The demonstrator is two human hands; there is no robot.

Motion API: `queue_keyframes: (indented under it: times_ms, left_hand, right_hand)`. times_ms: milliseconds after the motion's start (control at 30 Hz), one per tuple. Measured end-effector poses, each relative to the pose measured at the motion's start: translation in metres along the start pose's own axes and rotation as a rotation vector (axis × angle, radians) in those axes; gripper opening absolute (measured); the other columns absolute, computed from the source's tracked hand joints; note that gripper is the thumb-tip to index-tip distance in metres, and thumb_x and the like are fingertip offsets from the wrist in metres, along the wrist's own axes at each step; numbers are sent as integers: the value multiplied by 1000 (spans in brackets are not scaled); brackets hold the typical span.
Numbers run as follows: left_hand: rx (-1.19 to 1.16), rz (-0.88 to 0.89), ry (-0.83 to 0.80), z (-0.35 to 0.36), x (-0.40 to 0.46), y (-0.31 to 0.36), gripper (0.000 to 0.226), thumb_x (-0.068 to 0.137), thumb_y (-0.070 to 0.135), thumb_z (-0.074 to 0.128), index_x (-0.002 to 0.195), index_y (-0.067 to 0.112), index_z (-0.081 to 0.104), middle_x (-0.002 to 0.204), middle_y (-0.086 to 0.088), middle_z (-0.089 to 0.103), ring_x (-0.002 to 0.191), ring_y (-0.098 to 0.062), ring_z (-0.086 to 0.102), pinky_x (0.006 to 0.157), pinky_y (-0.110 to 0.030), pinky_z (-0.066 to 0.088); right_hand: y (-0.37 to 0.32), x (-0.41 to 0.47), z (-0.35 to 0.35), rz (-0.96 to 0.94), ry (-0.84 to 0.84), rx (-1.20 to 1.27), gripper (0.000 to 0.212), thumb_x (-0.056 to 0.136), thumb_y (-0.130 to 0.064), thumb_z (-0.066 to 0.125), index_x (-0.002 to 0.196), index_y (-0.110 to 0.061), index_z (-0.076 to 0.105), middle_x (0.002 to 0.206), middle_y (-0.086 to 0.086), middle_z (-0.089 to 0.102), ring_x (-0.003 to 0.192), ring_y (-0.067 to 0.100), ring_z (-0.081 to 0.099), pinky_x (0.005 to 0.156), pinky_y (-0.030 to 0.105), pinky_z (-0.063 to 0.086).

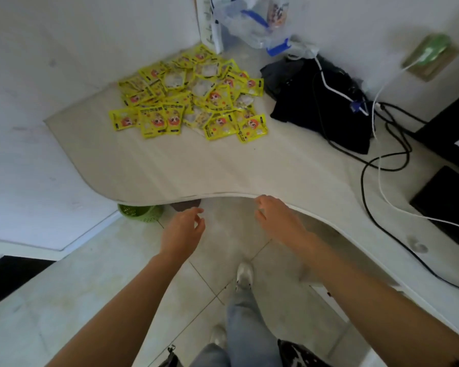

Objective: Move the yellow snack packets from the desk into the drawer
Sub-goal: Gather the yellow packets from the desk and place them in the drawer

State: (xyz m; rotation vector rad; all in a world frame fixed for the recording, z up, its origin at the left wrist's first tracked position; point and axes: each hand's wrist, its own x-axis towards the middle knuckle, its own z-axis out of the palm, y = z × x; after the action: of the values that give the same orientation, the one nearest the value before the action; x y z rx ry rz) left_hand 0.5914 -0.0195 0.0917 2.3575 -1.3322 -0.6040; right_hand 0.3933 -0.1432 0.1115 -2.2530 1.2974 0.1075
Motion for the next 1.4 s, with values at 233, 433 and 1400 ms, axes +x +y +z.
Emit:
queue_keyframes:
  times_ms: [233, 433, 1400]
  left_hand:
    - [15, 2, -4, -13, 99, 19, 28, 92, 27, 53, 119, 23, 61, 100, 5, 67, 100, -17, 60, 85, -33, 49]
    - [77, 7, -73, -14, 179, 39, 28, 93, 27, 51, 118, 22, 61, 105, 4, 65, 104, -18, 58, 85, -35, 49]
    - [569, 358, -252, -7, 350, 79, 43, 97, 32, 46, 134, 11, 40, 139, -7, 46, 136, -32, 27, 114, -42, 18]
  right_hand:
    - [5, 96, -41, -49, -16, -21, 36, 98, -28, 43, 132, -17, 45, 127, 3, 56, 119, 23, 50, 96, 38, 45]
    - [16, 174, -73, -79, -39, -46, 38, 98, -28, 42, 134, -16, 44, 131, 4, 53, 119, 24, 49, 93, 39, 46]
    - [25, 307, -75, -68, -74, -448, 80, 84, -30, 67, 147, -12, 22, 143, 15, 36, 124, 37, 39, 102, 43, 34]
